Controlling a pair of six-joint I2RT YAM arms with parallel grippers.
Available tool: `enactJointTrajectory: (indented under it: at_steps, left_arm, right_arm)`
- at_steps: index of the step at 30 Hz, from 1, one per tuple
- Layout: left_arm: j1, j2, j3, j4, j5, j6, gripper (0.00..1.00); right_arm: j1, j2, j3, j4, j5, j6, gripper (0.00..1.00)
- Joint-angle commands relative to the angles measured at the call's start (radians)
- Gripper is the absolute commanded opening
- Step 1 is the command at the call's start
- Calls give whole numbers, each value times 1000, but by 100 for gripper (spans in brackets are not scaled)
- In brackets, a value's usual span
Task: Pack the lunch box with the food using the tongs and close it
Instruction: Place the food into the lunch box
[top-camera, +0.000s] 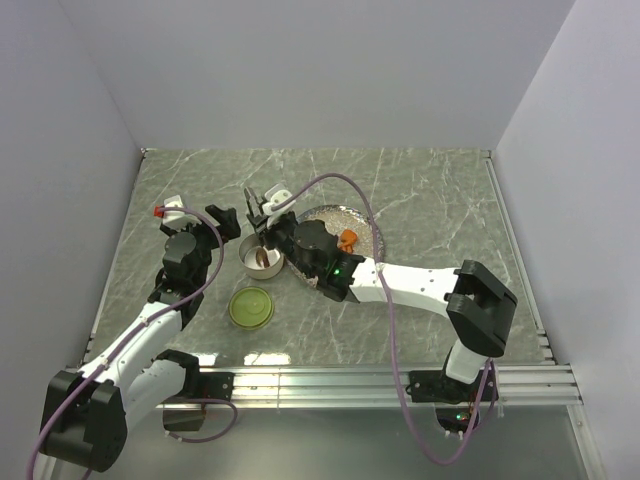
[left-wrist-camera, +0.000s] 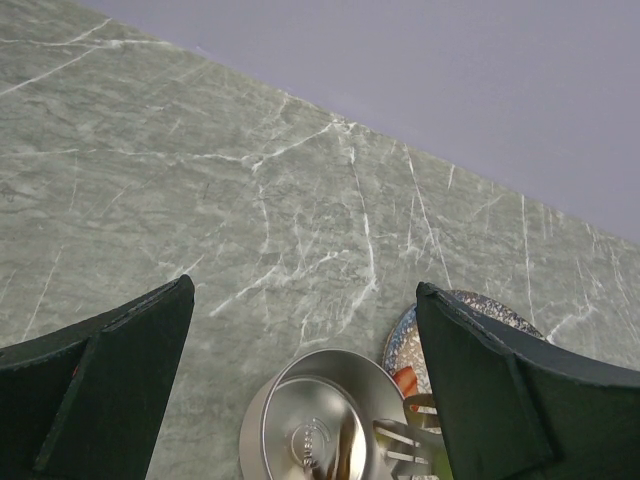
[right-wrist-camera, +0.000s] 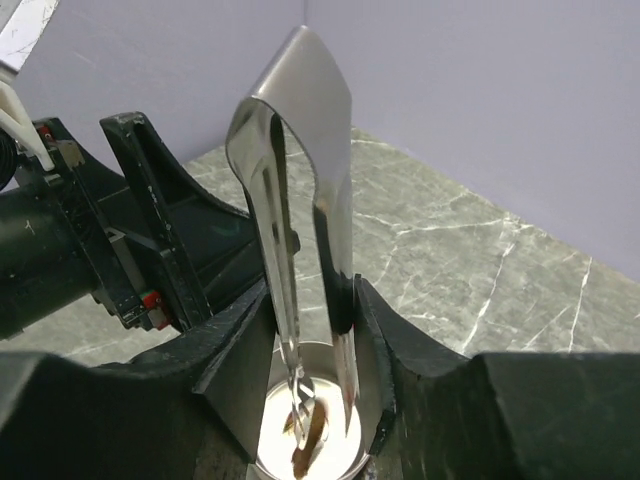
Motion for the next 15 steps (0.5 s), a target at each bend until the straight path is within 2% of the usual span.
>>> enactJointTrajectory:
  at_steps: [1, 7, 15]
  left_arm:
    - [-2, -12, 1, 32, -6, -4, 99]
    - [-2, -12, 1, 32, -6, -2, 99]
    - [-2, -9, 1, 33, -7, -4, 99]
  right_arm:
    - [7, -26, 42, 88, 0, -24, 44]
    - [7, -55, -4, 134, 35, -31, 45]
    - [7, -195, -168, 231, 233, -93, 45]
